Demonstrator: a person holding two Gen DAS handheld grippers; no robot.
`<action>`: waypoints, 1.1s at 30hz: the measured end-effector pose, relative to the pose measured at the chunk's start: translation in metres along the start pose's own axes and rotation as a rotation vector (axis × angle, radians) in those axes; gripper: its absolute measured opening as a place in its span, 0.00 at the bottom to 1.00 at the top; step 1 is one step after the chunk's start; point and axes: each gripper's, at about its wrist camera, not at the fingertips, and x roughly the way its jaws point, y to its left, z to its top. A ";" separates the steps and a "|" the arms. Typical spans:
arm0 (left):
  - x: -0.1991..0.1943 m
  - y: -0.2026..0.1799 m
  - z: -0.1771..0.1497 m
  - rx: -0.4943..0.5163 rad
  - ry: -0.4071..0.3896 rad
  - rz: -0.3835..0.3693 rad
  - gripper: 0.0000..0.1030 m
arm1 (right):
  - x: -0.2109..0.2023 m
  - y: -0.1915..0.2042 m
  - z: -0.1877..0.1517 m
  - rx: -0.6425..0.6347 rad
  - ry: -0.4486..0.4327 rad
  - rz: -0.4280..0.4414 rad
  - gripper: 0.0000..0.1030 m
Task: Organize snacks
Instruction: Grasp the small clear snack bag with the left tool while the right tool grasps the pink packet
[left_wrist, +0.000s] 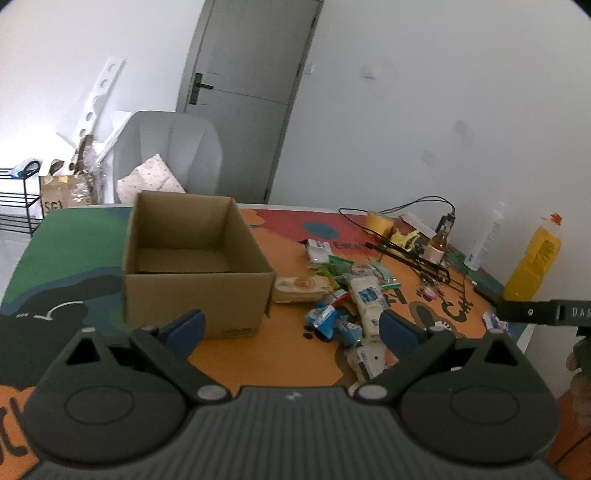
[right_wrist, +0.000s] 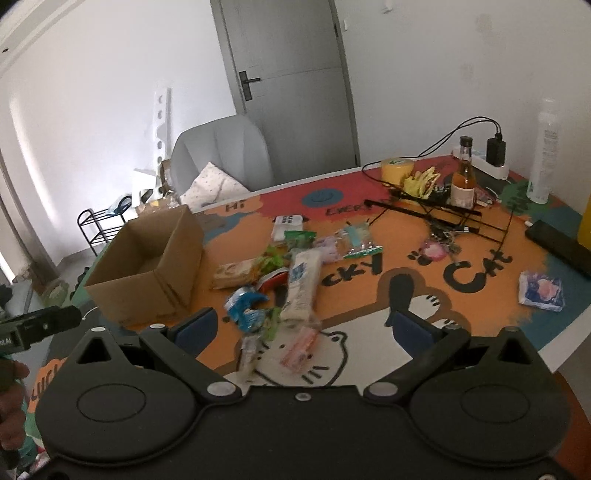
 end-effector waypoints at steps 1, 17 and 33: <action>0.003 -0.001 0.001 0.003 0.001 -0.006 0.98 | 0.001 -0.003 0.000 0.008 -0.001 0.011 1.00; 0.079 -0.043 -0.022 0.050 0.095 -0.091 0.77 | 0.038 -0.035 -0.021 0.055 -0.022 -0.017 1.00; 0.146 -0.055 -0.044 0.026 0.244 -0.112 0.53 | 0.098 -0.033 -0.053 0.087 0.050 -0.048 0.78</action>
